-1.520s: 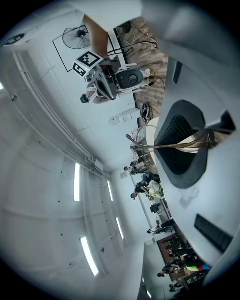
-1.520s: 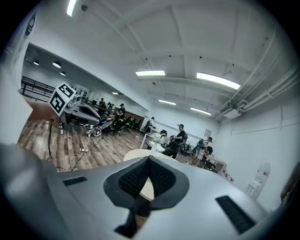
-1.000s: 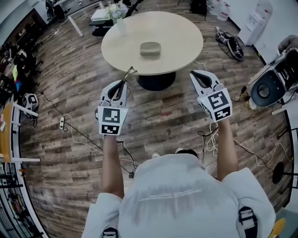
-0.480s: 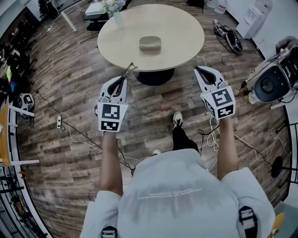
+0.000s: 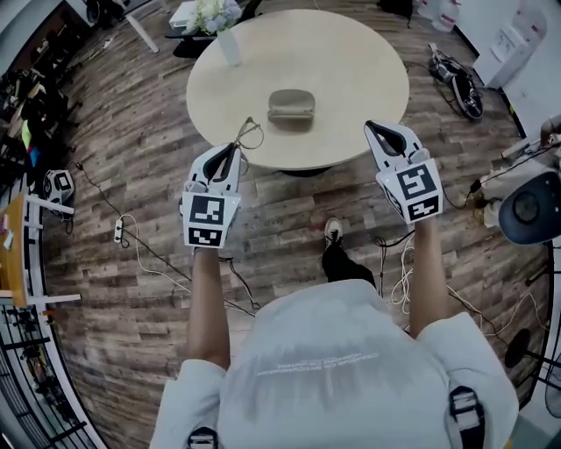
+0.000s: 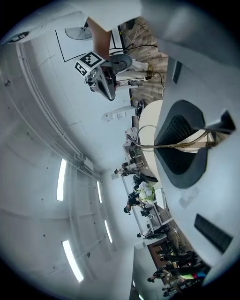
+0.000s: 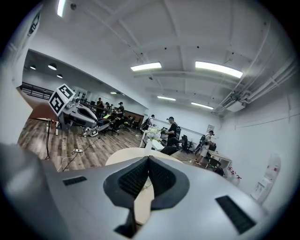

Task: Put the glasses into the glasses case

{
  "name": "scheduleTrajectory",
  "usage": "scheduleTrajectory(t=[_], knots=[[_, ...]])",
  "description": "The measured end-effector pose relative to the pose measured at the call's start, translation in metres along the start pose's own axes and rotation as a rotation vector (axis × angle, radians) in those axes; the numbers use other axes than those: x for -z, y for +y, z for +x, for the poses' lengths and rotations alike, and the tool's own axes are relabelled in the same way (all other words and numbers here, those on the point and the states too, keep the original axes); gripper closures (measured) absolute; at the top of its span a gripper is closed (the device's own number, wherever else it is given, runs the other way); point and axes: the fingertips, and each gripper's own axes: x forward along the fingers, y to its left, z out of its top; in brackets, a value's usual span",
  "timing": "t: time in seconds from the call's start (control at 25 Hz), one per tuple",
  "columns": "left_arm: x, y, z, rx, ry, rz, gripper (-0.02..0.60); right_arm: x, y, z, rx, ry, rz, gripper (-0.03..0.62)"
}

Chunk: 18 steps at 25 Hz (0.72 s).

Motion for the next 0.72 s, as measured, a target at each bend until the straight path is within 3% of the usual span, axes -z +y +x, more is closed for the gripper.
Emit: scheduleTrajectory(t=[0.4,0.72], knots=[[-0.035,0.028,0.13,-0.007,0.064,0.016,0.557,0.016,-0.094,0.097,-0.092,-0.003,0.032,0.594],[-0.03,0.039,0.189,0.008,0.108,0.016,0.557,0.042,-0.11,0.147,-0.155,0.04,0.089,0.594]])
